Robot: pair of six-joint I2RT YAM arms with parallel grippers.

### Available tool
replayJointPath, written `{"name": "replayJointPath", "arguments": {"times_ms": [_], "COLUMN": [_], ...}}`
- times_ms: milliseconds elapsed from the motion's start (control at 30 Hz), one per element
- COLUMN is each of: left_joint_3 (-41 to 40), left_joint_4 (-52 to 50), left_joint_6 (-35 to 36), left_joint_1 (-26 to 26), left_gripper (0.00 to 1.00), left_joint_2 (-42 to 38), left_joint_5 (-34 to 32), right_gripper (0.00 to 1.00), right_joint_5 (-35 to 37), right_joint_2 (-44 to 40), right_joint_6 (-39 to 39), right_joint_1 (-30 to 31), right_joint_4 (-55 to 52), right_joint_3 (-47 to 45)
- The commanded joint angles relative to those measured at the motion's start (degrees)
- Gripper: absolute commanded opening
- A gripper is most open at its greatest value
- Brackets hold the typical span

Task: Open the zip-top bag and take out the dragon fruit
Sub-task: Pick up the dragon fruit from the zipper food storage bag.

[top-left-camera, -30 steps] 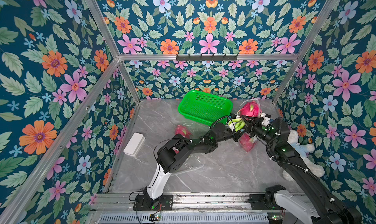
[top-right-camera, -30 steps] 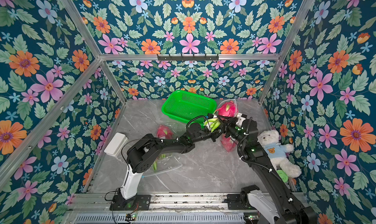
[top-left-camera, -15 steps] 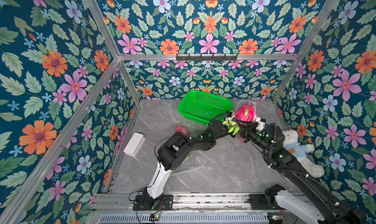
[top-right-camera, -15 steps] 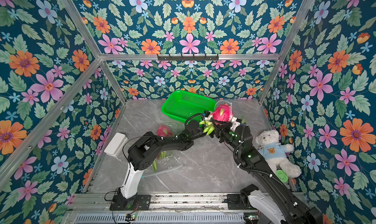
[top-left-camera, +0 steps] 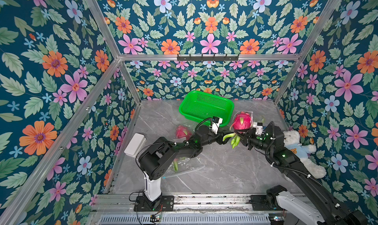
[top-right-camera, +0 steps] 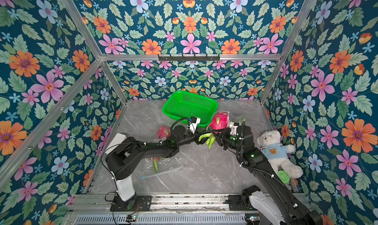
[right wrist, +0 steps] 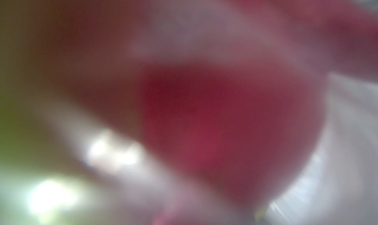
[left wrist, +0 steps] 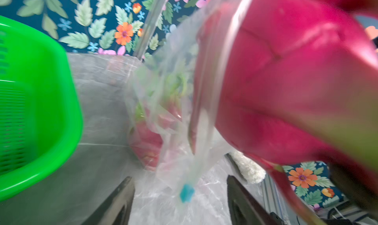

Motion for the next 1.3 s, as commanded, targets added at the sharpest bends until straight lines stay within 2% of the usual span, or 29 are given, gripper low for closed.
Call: {"name": "replayJointPath", "arguments": {"times_ms": [0, 33, 167, 333, 433, 533, 600, 700, 867, 967, 1200, 1267], "left_joint_3": [-1.8, -1.9, -0.6, 0.4, 0.9, 2.6, 4.3, 7.1, 9.8, 10.3, 7.4, 6.4], "left_joint_4": [-3.3, -4.7, -12.3, -16.1, -17.1, -19.5, -21.5, -24.2, -25.0, -24.8, -22.5, -22.1], "left_joint_6": [1.6, 2.1, 5.4, 7.8, 8.8, 10.5, 12.1, 14.4, 15.4, 15.3, 13.3, 12.6], "left_joint_1": [2.0, 2.5, 3.0, 3.3, 3.8, 4.3, 4.4, 4.4, 4.9, 5.5, 8.6, 9.4], "left_gripper": [0.92, 0.99, 0.99, 0.99, 0.99, 0.99, 0.99, 0.99, 0.99, 0.99, 0.99, 0.99], "left_joint_2": [-3.9, -5.0, -9.5, -13.9, -15.9, -17.2, -17.7, -17.7, -17.0, -16.7, -18.3, -19.3], "left_joint_5": [-0.3, -0.4, -2.6, -5.1, -5.8, -5.1, -4.7, -4.3, -2.6, -1.3, 2.0, 2.4], "right_gripper": [0.04, 0.04, 0.04, 0.05, 0.06, 0.06, 0.06, 0.06, 0.06, 0.06, 0.06, 0.06], "right_joint_5": [-5.3, -5.5, -7.3, -9.8, -12.4, -11.0, -4.8, 0.7, 4.7, 4.4, 7.8, 7.8], "right_joint_2": [-1.5, -2.0, -2.3, -1.4, 1.8, 7.1, 9.6, 12.5, 15.8, 17.6, 25.0, 26.8], "right_joint_6": [-6.6, -7.8, -12.4, -17.8, -27.1, -40.2, -46.1, -52.0, -56.6, -58.4, -60.3, -60.3], "right_joint_1": [0.1, 0.2, 0.2, 0.3, 0.1, 0.2, 0.2, 0.1, 0.3, 1.2, 12.1, 13.4], "right_joint_4": [-8.0, -10.0, -19.1, -28.7, -39.5, -55.7, -65.1, -74.0, -80.2, -81.0, -81.3, -80.5], "right_joint_3": [3.0, 4.2, 10.3, 16.0, 22.4, 32.7, 39.0, 46.4, 50.5, 51.2, 56.9, 58.9]}}
